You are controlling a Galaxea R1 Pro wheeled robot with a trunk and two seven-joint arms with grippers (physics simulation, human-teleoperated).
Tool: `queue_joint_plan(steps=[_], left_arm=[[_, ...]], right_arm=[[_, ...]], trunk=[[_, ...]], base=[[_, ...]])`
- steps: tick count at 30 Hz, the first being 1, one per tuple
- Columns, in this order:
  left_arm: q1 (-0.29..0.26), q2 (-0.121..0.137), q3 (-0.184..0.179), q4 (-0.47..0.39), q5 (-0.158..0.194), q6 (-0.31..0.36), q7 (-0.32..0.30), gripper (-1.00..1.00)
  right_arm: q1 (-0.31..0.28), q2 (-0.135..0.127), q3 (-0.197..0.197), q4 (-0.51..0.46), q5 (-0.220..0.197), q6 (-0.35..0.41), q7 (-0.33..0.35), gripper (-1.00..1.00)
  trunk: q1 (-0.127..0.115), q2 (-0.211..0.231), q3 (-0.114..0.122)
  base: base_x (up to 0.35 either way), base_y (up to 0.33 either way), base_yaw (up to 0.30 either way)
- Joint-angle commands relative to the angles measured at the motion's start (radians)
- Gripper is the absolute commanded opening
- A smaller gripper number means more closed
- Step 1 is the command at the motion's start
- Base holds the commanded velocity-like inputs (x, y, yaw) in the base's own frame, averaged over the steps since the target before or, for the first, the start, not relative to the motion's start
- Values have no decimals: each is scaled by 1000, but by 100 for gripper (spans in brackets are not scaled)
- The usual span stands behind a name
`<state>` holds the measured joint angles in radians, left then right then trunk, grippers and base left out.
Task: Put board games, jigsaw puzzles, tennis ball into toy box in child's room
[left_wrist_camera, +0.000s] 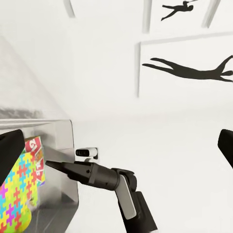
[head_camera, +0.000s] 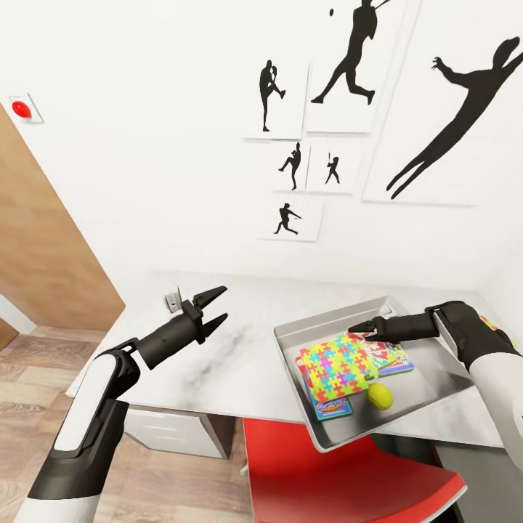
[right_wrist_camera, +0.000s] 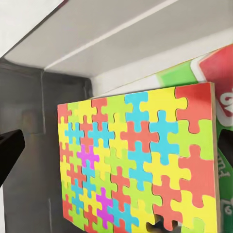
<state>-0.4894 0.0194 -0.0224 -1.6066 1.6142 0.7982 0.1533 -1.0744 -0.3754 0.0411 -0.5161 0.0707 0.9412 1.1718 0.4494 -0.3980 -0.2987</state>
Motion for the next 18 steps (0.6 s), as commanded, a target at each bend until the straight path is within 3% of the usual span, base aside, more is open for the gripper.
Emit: queue_joint_plan(steps=[1, 18], left_arm=[[-1, 1, -2, -1, 10, 1, 10, 100], [-1, 1, -8, -1, 10, 1, 9, 100]], right_arm=[[-1, -1, 2, -1, 8, 4, 8, 100], [-2, -9, -2, -9, 8, 3, 6, 100]], trunk=[[1, -2, -2], [1, -2, -2]], base=[[0, 0, 0], [0, 0, 0]])
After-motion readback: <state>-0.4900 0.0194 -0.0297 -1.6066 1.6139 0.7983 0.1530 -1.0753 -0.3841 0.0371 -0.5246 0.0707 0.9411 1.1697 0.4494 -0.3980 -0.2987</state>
